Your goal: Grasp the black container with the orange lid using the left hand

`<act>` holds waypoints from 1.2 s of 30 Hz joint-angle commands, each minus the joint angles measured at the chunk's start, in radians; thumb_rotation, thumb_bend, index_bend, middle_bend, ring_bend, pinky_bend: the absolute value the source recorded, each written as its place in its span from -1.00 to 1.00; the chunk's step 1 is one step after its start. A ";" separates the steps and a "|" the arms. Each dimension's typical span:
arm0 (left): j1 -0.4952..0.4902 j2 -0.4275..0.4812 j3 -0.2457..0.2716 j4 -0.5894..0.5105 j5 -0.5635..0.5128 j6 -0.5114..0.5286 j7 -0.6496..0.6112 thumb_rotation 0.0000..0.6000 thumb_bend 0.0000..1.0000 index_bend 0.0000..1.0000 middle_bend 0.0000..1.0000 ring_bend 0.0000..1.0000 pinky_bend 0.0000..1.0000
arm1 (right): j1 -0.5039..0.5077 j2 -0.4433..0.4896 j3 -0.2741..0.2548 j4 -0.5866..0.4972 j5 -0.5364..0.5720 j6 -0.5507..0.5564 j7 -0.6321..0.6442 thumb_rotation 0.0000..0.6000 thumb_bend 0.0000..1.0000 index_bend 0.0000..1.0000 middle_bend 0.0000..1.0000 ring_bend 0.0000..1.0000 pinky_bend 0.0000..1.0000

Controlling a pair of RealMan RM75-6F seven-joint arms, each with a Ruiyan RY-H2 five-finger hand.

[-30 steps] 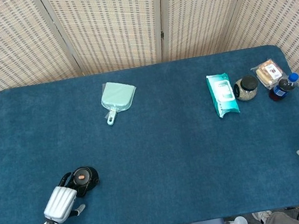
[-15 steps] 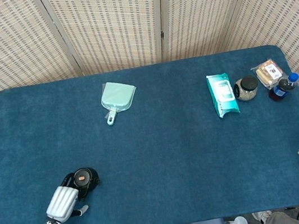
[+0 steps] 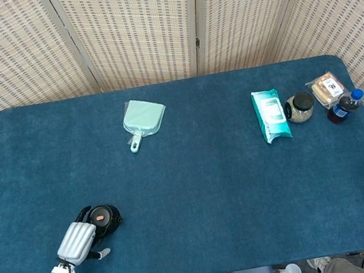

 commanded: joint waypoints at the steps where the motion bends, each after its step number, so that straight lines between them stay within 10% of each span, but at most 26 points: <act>1: -0.012 0.015 -0.013 -0.030 -0.027 -0.024 -0.019 0.97 -0.80 0.71 0.82 0.47 -0.89 | 0.002 -0.005 0.000 0.008 -0.001 -0.004 0.005 1.00 -0.80 -0.40 -0.47 -0.82 -0.71; 23: 0.012 0.001 -0.114 -0.081 -0.111 0.091 -0.050 0.70 -0.81 1.00 1.00 0.74 -0.90 | 0.030 -0.011 0.011 0.027 -0.006 -0.028 0.015 1.00 -0.80 -0.39 -0.47 -0.82 -0.71; 29: 0.025 0.026 -0.118 -0.100 -0.120 0.108 -0.061 0.00 -0.81 1.00 1.00 0.74 -0.90 | 0.029 -0.016 0.008 0.033 -0.007 -0.028 0.019 1.00 -0.80 -0.40 -0.48 -0.82 -0.70; 36: 0.031 0.032 -0.129 -0.119 -0.131 0.125 -0.050 -0.04 -0.80 1.00 1.00 0.75 -0.75 | 0.025 -0.019 0.006 0.040 -0.006 -0.022 0.024 1.00 -0.80 -0.39 -0.48 -0.82 -0.71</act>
